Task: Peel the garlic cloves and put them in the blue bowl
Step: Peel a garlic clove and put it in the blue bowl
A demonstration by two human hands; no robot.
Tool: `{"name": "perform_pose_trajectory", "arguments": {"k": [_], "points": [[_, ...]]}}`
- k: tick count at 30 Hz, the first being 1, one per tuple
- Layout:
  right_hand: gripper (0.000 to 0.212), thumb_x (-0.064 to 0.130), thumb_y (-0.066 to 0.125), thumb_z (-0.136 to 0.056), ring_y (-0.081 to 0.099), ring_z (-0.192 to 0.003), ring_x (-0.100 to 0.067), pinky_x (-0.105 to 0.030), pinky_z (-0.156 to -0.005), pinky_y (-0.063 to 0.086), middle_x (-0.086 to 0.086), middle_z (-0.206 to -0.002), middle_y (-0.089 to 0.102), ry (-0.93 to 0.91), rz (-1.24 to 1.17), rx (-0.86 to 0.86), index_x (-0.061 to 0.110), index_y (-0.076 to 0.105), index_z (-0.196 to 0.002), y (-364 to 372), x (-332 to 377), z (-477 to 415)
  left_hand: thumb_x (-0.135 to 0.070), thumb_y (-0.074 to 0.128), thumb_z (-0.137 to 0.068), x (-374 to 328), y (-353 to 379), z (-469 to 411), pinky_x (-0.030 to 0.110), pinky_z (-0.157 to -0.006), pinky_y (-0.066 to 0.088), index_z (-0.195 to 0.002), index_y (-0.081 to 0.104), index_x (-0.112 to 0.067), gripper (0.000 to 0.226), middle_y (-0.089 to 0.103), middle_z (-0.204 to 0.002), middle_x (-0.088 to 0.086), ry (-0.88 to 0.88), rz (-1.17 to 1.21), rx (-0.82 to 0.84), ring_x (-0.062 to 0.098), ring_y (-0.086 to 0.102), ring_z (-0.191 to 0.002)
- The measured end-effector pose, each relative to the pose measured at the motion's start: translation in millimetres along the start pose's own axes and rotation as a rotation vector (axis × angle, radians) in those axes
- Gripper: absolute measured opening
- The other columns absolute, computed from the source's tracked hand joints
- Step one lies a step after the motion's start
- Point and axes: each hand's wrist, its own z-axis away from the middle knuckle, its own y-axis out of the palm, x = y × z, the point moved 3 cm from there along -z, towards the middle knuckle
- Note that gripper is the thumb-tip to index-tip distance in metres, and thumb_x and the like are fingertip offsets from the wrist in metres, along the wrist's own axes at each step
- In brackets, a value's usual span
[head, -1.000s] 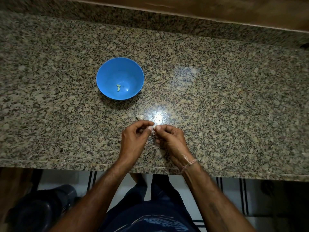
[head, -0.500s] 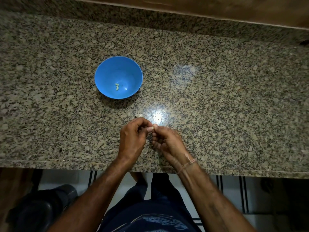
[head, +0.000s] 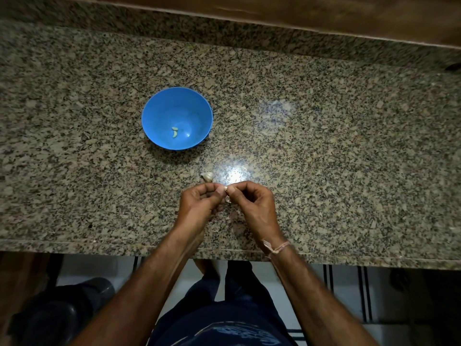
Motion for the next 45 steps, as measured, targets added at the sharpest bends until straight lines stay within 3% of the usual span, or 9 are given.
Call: {"name": "perform_pose_trajectory", "arguments": {"k": [6, 15, 22, 26, 31, 35, 39, 42, 45], "points": [[0.013, 0.022, 0.081, -0.09, 0.075, -0.089, -0.016, -0.035, -0.08, 0.063, 0.001, -0.092, 0.078, -0.089, 0.173, 0.01, 0.01, 0.079, -0.097, -3.0, 7.6, 1.7, -0.006, 0.073, -0.094, -5.1, -2.6, 5.4, 0.025, -0.073, 0.06, -0.101, 0.075, -0.007, 0.008, 0.079, -0.089, 0.009, 0.078, -0.096, -0.025, 0.018, 0.073, -0.08], [0.012, 0.024, 0.08, -0.091, 0.075, -0.084, -0.013, -0.043, -0.079, 0.064, 0.003, -0.088, 0.078, -0.069, 0.305, 0.076, 0.013, 0.081, -0.095, -9.1, 15.8, -4.7, -0.008, 0.075, -0.093, -13.7, -4.8, 11.8, 0.02, -0.072, 0.058, -0.1, 0.077, -0.011, 0.008, 0.079, -0.088, 0.003, 0.254, -0.266, 0.003, 0.016, 0.077, -0.086], [0.013, 0.019, 0.077, -0.094, 0.076, -0.089, -0.017, -0.036, -0.082, 0.063, -0.001, -0.092, 0.079, -0.056, 0.199, 0.071, 0.008, 0.08, -0.1, -6.5, 11.0, -3.4, -0.005, 0.073, -0.094, -16.0, -5.4, 14.6, 0.021, -0.074, 0.058, -0.102, 0.078, -0.009, 0.01, 0.079, -0.089, 0.004, 0.274, -0.231, 0.021, 0.014, 0.076, -0.085], [0.016, 0.018, 0.075, -0.096, 0.075, -0.096, -0.026, -0.04, -0.088, 0.062, -0.009, -0.097, 0.079, 0.001, 0.063, 0.081, 0.004, 0.078, -0.102, -4.9, 5.6, -0.9, -0.012, 0.075, -0.094, -16.8, -6.2, 14.0, 0.025, -0.079, 0.062, -0.102, 0.077, -0.012, 0.008, 0.079, -0.09, 0.001, 0.306, -0.296, 0.044, 0.013, 0.076, -0.087], [0.019, 0.018, 0.07, -0.099, 0.07, -0.08, -0.01, -0.021, -0.074, 0.055, -0.004, -0.084, 0.075, 0.033, 0.043, 0.111, 0.0, 0.075, -0.095, 0.3, 9.7, 1.9, -0.017, 0.078, -0.092, -19.0, -6.8, 14.7, 0.021, -0.071, 0.058, -0.092, 0.074, -0.018, 0.004, 0.075, -0.082, -0.004, 0.412, -0.417, 0.012, 0.008, 0.072, -0.078], [0.024, 0.026, 0.064, -0.103, 0.057, -0.068, -0.005, -0.019, -0.065, 0.047, 0.003, -0.074, 0.064, 0.001, 0.229, 0.077, 0.01, 0.069, -0.085, 5.8, 6.9, 3.1, -0.018, 0.078, -0.092, -21.1, -3.9, 15.0, 0.02, -0.072, 0.059, -0.09, 0.075, -0.02, 0.004, 0.074, -0.083, -0.009, 0.509, -0.538, -0.021, 0.006, 0.072, -0.081], [0.027, 0.024, 0.056, -0.106, 0.039, -0.066, -0.004, -0.013, -0.061, 0.032, 0.01, -0.074, 0.046, -0.308, 0.65, 0.019, 0.019, 0.05, -0.081, 10.5, 11.3, 4.3, -0.02, 0.076, -0.093, -20.8, -2.9, 13.1, 0.011, -0.061, 0.046, -0.085, 0.074, -0.016, 0.009, 0.068, -0.073, -0.01, 0.588, -0.698, -0.07, 0.003, 0.064, -0.07], [0.027, 0.019, 0.056, -0.106, 0.036, -0.069, -0.006, -0.013, -0.064, 0.029, 0.01, -0.075, 0.041, -0.426, 0.763, 0.024, 0.022, 0.043, -0.083, 11.5, 12.0, 1.4, -0.018, 0.072, -0.096, -19.2, -3.4, 10.6, 0.009, -0.057, 0.039, -0.082, 0.07, -0.015, 0.014, 0.062, -0.067, -0.009, 0.568, -0.707, -0.047, 0.002, 0.057, -0.064], [0.028, 0.021, 0.057, -0.106, 0.039, -0.061, -0.002, -0.013, -0.058, 0.035, 0.009, -0.071, 0.047, -0.109, 0.482, 0.098, 0.015, 0.051, -0.08, 11.1, 8.0, 0.9, -0.016, 0.064, -0.1, -18.8, -1.3, 7.2, 0.012, -0.058, 0.036, -0.083, 0.063, -0.015, 0.017, 0.057, -0.071, -0.009, 0.587, -0.785, 0.017, 0.004, 0.052, -0.065]]}}
